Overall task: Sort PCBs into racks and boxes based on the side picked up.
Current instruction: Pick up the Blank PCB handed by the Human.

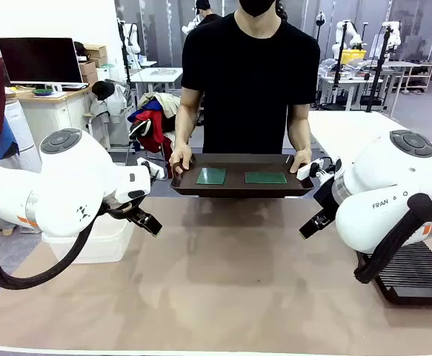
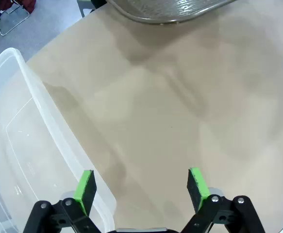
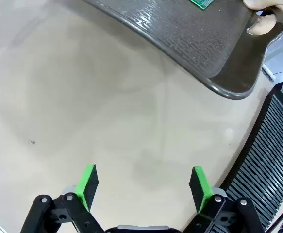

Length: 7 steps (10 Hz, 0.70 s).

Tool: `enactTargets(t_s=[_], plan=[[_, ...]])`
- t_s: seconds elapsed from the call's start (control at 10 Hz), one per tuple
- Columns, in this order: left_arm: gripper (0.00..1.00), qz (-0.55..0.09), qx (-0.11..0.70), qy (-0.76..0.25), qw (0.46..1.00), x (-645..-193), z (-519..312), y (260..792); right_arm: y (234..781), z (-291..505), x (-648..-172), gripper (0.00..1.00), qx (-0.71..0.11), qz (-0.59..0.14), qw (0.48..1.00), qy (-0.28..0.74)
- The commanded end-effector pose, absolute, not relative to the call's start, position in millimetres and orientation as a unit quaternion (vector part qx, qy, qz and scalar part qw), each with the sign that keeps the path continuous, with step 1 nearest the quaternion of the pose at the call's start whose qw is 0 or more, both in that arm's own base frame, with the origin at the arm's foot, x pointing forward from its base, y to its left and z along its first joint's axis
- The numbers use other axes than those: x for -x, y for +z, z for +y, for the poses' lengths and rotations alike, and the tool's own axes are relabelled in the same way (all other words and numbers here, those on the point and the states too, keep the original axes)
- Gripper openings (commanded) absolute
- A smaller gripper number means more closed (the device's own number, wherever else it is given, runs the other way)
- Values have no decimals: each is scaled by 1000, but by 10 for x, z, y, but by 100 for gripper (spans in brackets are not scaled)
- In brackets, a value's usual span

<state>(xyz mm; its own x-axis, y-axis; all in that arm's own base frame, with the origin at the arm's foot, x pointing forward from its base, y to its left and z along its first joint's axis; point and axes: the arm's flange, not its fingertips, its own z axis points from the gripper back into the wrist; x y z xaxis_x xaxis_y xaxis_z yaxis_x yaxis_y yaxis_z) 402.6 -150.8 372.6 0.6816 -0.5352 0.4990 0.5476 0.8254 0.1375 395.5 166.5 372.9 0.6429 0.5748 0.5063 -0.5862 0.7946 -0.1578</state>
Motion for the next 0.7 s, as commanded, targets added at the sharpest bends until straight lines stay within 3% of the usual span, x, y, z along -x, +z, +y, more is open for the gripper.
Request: enactTargets(t_s=[0.0, 0.6], plan=[[100, -268, 11, -295, 917, -4026, -1508, 3725, 3729, 1665, -3955, 100, -10, -276, 906, 320], [100, -268, 11, -295, 917, -4026, -1508, 3725, 3729, 1665, -3955, 100, -10, -276, 906, 320]])
